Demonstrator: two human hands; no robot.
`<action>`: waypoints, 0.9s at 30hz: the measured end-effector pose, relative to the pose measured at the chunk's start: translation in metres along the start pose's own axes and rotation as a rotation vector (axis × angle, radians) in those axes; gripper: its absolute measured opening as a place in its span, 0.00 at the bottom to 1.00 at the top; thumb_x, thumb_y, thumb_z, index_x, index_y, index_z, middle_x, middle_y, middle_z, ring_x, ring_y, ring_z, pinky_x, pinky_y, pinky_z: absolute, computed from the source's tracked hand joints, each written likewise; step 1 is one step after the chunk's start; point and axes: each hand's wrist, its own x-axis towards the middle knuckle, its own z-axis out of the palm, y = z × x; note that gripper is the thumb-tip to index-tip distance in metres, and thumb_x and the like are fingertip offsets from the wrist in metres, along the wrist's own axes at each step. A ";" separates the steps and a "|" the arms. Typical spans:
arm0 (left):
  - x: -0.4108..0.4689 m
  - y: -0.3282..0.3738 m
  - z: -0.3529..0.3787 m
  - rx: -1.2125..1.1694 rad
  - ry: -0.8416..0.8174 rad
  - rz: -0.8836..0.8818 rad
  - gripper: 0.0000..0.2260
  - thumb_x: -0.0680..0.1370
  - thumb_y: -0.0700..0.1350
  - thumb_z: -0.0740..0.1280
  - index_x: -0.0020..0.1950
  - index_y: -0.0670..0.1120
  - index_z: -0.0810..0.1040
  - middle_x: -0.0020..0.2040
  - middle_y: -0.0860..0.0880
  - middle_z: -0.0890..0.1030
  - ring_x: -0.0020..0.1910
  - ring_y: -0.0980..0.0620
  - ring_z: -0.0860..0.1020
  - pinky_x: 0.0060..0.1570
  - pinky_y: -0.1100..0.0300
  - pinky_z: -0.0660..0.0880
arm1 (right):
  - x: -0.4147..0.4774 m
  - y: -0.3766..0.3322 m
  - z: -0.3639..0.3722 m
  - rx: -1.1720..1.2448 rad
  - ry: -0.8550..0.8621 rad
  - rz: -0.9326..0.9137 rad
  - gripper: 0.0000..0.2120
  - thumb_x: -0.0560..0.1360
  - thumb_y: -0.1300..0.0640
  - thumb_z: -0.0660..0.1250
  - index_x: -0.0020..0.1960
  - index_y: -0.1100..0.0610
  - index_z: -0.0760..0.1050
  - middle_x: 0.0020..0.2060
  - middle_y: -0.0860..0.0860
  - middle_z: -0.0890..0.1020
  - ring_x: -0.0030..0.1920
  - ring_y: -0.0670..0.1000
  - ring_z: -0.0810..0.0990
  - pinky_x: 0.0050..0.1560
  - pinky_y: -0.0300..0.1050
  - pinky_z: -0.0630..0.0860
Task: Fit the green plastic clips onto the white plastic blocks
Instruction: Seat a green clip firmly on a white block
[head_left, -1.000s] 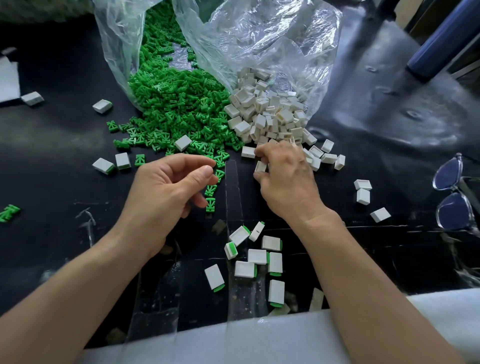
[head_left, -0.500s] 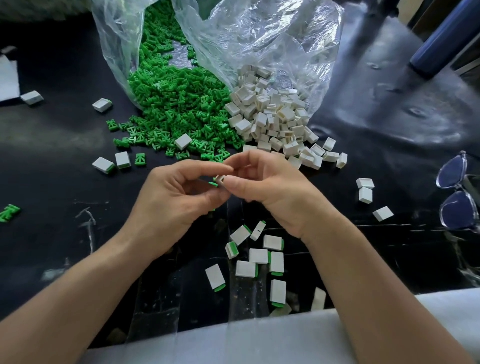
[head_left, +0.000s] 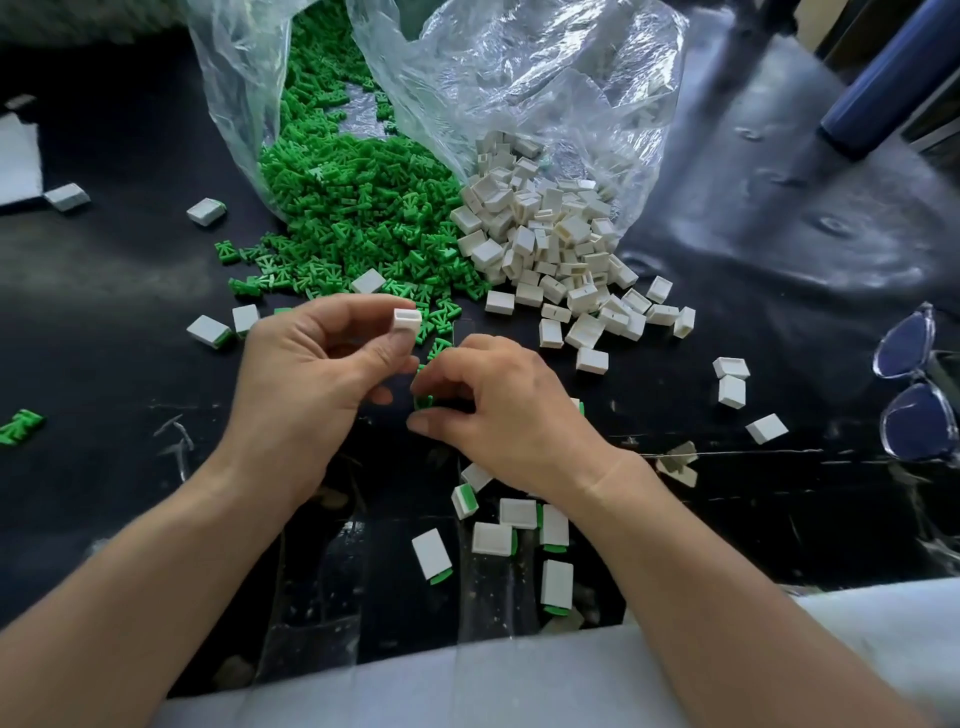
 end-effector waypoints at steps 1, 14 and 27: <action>0.000 0.000 0.000 0.004 -0.006 0.000 0.07 0.65 0.45 0.70 0.42 0.51 0.81 0.37 0.55 0.84 0.34 0.58 0.82 0.27 0.69 0.73 | 0.000 0.000 0.000 -0.021 -0.007 -0.003 0.13 0.70 0.52 0.71 0.53 0.53 0.79 0.40 0.45 0.70 0.50 0.50 0.72 0.50 0.44 0.69; -0.001 0.001 0.002 0.007 -0.019 -0.029 0.06 0.72 0.37 0.69 0.42 0.49 0.80 0.35 0.54 0.84 0.33 0.58 0.82 0.28 0.68 0.74 | 0.005 0.012 -0.009 0.328 0.158 0.078 0.05 0.74 0.60 0.67 0.47 0.55 0.81 0.30 0.40 0.75 0.35 0.42 0.75 0.43 0.39 0.74; -0.001 0.002 0.002 0.045 -0.076 -0.067 0.09 0.70 0.35 0.70 0.42 0.49 0.81 0.33 0.55 0.83 0.32 0.59 0.80 0.28 0.69 0.74 | 0.006 0.015 -0.013 0.522 0.189 0.101 0.13 0.71 0.62 0.69 0.45 0.44 0.72 0.34 0.43 0.77 0.34 0.41 0.74 0.41 0.37 0.71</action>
